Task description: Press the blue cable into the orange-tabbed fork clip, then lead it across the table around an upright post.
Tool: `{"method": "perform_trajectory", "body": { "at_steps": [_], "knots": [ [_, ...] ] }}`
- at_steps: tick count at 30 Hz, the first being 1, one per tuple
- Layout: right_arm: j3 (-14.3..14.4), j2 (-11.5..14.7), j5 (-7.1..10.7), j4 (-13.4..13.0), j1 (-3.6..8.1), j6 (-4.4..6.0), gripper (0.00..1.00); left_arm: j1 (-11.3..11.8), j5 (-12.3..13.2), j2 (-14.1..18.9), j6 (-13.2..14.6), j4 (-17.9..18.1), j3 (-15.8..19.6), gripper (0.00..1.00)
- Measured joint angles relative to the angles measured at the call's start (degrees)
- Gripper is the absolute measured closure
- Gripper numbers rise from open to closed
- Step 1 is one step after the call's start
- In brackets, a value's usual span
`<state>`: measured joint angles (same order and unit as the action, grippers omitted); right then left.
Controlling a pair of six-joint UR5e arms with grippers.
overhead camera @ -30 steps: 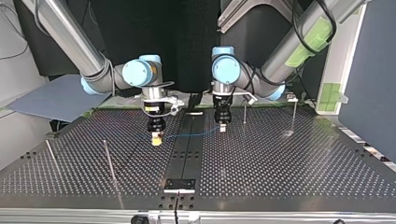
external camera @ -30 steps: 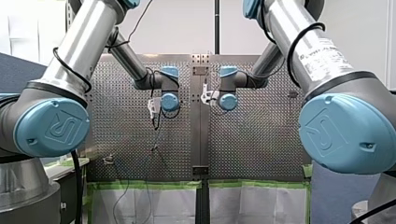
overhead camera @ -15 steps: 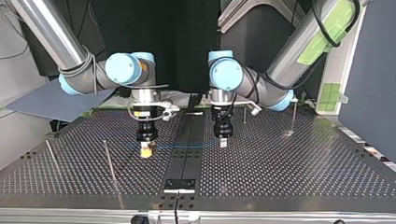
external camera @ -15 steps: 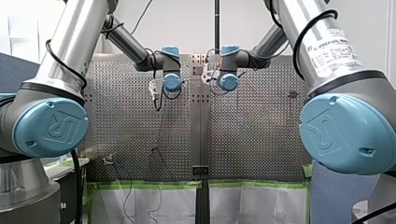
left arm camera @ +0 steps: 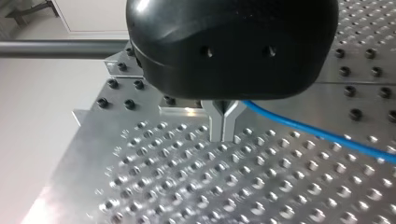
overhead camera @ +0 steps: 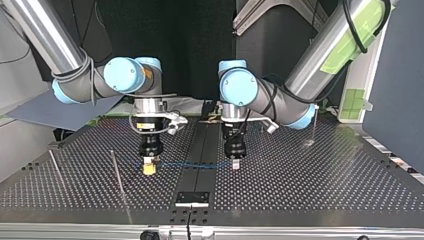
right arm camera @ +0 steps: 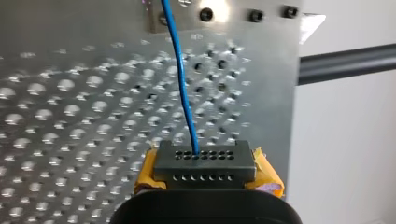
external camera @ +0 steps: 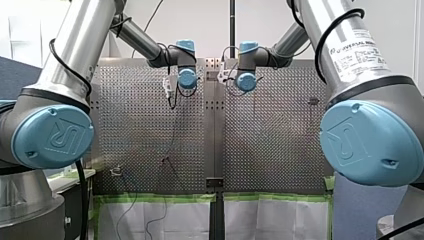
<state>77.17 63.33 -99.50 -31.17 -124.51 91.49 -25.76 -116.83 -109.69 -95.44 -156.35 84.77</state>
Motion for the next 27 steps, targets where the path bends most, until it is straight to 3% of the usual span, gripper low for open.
{"method": "perform_trajectory", "body": {
  "at_steps": [6,18,27],
  "knots": [
    [-1.29,1.07,0.02,1.30,0.64,0.17,1.00,-0.72,0.02,0.01,0.61,-1.08,-1.91,1.00],
    [-3.84,4.13,-0.16,6.52,2.19,0.45,1.00,-2.75,0.11,-0.02,2.10,-6.25,-7.45,1.00],
    [-4.82,5.70,-0.17,10.62,4.24,0.57,1.00,-4.16,0.82,-0.04,2.28,-9.57,-12.35,1.00]
  ]
}}
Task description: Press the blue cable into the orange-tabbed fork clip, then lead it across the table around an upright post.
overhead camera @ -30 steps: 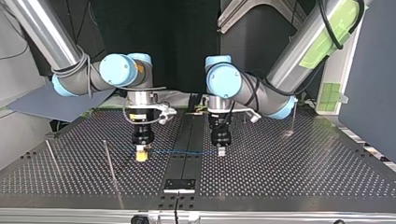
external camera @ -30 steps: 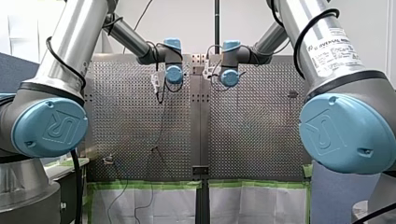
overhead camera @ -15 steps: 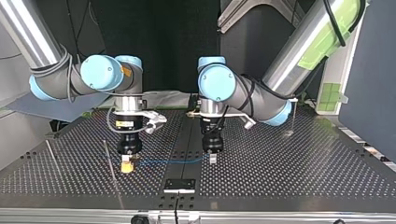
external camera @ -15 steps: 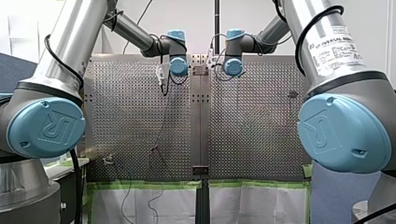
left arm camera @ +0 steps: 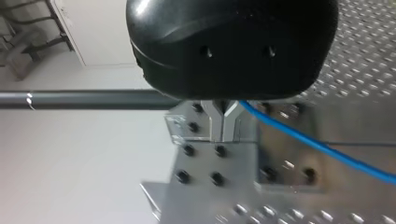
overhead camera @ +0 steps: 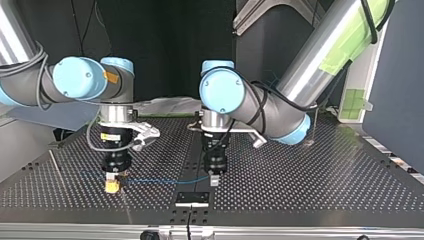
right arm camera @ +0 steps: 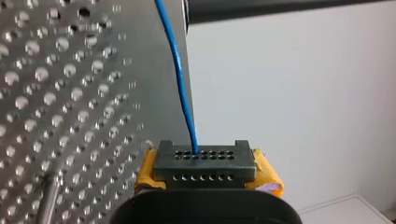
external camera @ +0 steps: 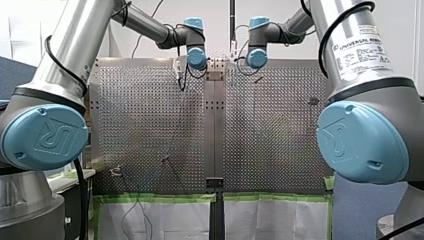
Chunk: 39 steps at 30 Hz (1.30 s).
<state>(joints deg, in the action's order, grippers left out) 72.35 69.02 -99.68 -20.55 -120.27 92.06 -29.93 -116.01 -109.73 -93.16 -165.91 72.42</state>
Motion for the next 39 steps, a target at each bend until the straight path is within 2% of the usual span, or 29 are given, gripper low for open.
{"method": "perform_trajectory", "body": {
  "at_steps": [7,17,29,39],
  "knots": [
    [-0.03,0.10,0.05,1.41,2.04,0.34,1.00,-0.99,1.35,-0.08,0.00,-2.37,-3.91,1.00],
    [-0.04,0.60,0.53,1.63,4.49,1.21,1.00,-2.43,1.48,-0.41,-0.08,-3.70,-7.40,1.00],
    [-0.04,1.16,1.36,2.38,7.01,1.87,1.00,-4.50,2.30,-5.93,-0.07,-8.55,-13.71,1.00],
    [0.00,2.10,2.60,2.92,9.70,2.55,1.00,-5.76,3.57,-7.28,-0.39,-9.91,-15.14,1.00]
  ]
}}
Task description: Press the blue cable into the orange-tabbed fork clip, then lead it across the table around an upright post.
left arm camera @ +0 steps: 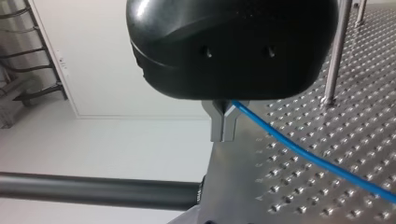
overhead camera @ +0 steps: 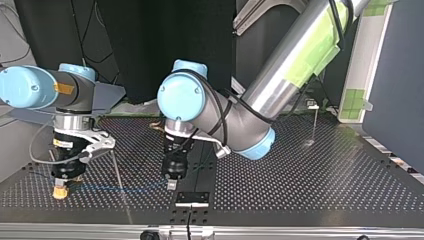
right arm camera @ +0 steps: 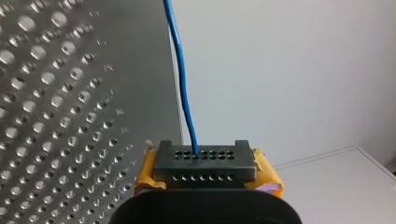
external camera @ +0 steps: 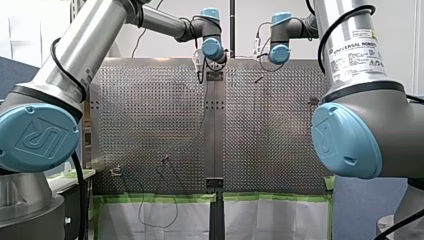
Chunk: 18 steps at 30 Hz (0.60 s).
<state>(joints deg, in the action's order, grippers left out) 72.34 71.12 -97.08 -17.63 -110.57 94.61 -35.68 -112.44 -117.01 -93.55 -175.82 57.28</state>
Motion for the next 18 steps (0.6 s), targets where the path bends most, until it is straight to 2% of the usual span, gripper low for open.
{"method": "perform_trajectory", "body": {
  "at_steps": [9,18],
  "knots": [
    [0.20,0.18,0.68,0.88,2.54,0.20,1.00,-0.70,1.60,-1.93,-1.62,-0.32,-0.23,1.00],
    [1.15,0.17,1.76,0.99,5.34,0.27,1.00,-0.88,4.74,-2.81,-4.51,1.02,-0.28,1.00]
  ]
}}
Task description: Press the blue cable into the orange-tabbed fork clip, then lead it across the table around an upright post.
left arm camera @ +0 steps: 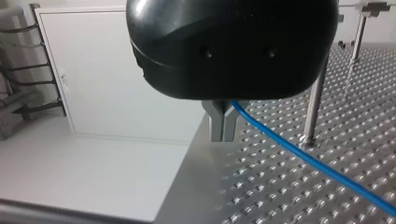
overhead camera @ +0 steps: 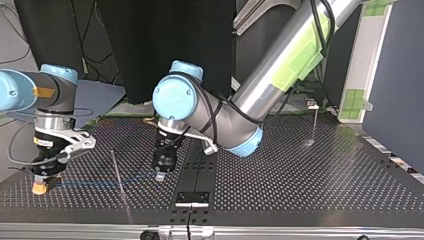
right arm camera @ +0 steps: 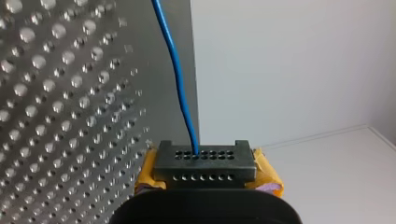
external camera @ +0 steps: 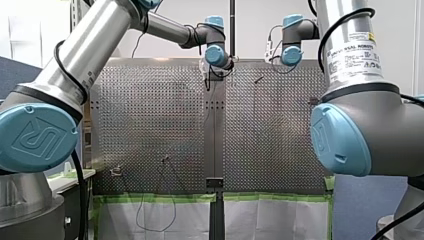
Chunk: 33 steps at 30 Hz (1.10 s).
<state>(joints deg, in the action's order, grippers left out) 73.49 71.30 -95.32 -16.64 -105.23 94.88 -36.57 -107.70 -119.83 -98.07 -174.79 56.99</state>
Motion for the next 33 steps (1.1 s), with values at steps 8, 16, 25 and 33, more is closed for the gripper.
{"method": "perform_trajectory", "body": {
  "at_steps": [8,16,25,33],
  "knots": [
    [0.08,-0.01,1.40,-0.01,2.42,0.19,1.00,-0.71,1.52,-2.31,-1.22,0.82,-0.78,1.00],
    [0.19,-0.40,3.06,-0.21,3.65,0.87,1.00,-0.21,2.43,-2.61,-4.72,2.91,-1.18,1.00],
    [0.24,-1.19,4.69,-0.33,3.85,1.50,1.00,0.55,3.31,-4.43,-6.99,2.99,-2.16,1.00],
    [0.79,-2.11,5.19,-0.44,3.68,1.64,1.00,1.50,4.11,-5.26,-8.43,2.94,-2.58,1.00]
  ]
}}
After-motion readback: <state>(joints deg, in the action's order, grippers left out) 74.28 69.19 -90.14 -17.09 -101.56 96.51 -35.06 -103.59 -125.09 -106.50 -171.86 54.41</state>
